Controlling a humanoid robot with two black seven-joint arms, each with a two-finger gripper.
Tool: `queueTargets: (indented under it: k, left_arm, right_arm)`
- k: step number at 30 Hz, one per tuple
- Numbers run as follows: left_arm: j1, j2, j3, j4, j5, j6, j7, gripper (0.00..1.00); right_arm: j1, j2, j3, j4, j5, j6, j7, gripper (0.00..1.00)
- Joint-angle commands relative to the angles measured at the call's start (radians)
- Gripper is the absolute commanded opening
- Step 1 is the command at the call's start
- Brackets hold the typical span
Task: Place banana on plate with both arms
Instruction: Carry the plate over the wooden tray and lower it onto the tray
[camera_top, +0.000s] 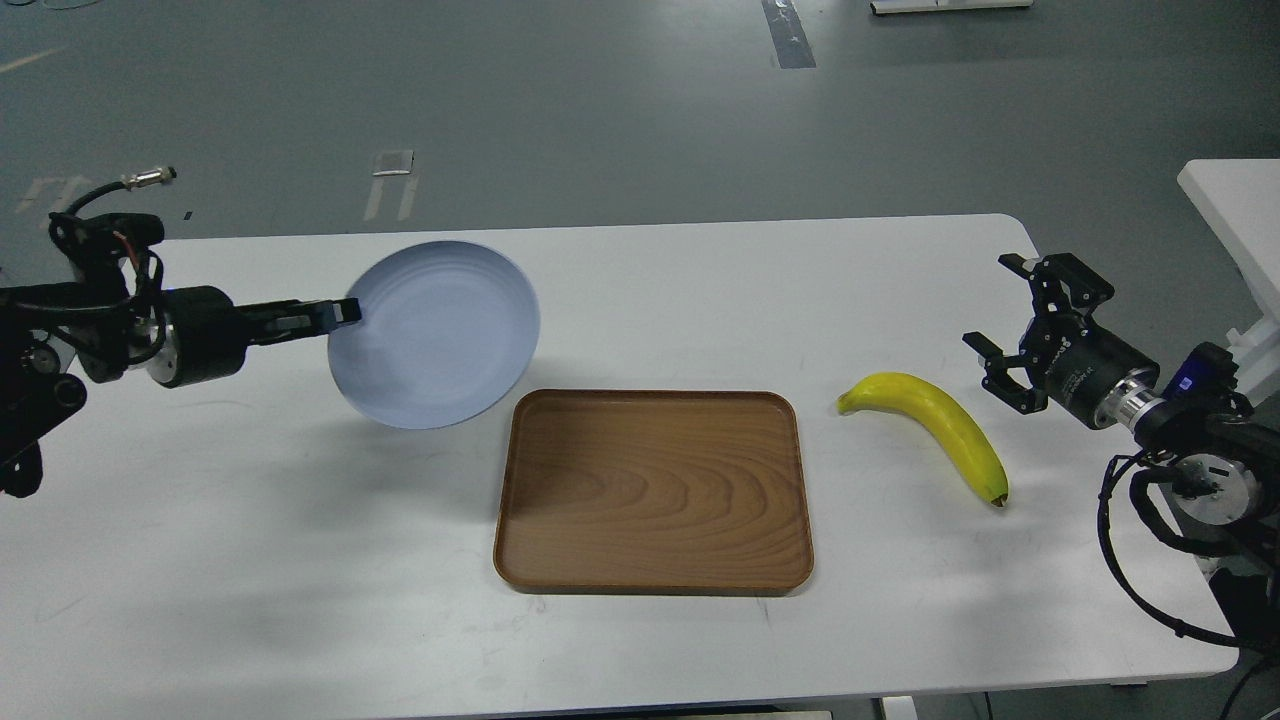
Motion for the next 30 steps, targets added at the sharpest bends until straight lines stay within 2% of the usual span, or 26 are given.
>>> queueTargets:
  k: [1, 6, 10, 16, 22, 30]
  left_arm:
    - [-0.057, -0.116, 0.039, -0.026, 0.028, -0.005, 0.010, 0.00]
    - [-0.112, -0.272, 0.120, 0.029, 0.122, -0.005, 0.024, 0.00]
    - [-0.114, -0.417, 0.145, 0.160, 0.161, -0.004, 0.025, 0.00]
    - [-0.111, -0.474, 0.240, 0.264, 0.189, 0.003, 0.024, 0.00]
    - [-0.102, -0.519, 0.248, 0.329, 0.189, 0.003, 0.024, 0.00]
    - [-0.100, -0.534, 0.260, 0.350, 0.189, 0.003, 0.030, 0.00]
  right_arm:
    - [-0.002, 0.001, 0.000, 0.000, 0.000, 0.000, 0.000, 1.00]
    - [-0.002, 0.001, 0.000, 0.001, 0.000, 0.000, 0.000, 1.00]
    - [-0.005, -0.005, 0.000, 0.000, 0.000, 0.000, 0.000, 1.00]
    - [-0.006, -0.007, 0.000, -0.003, 0.000, 0.000, 0.000, 1.00]
    - [-0.006, -0.005, 0.000, -0.003, 0.000, 0.000, 0.000, 1.00]
    - [-0.008, -0.005, 0.000, -0.003, 0.000, 0.000, 0.000, 1.00]
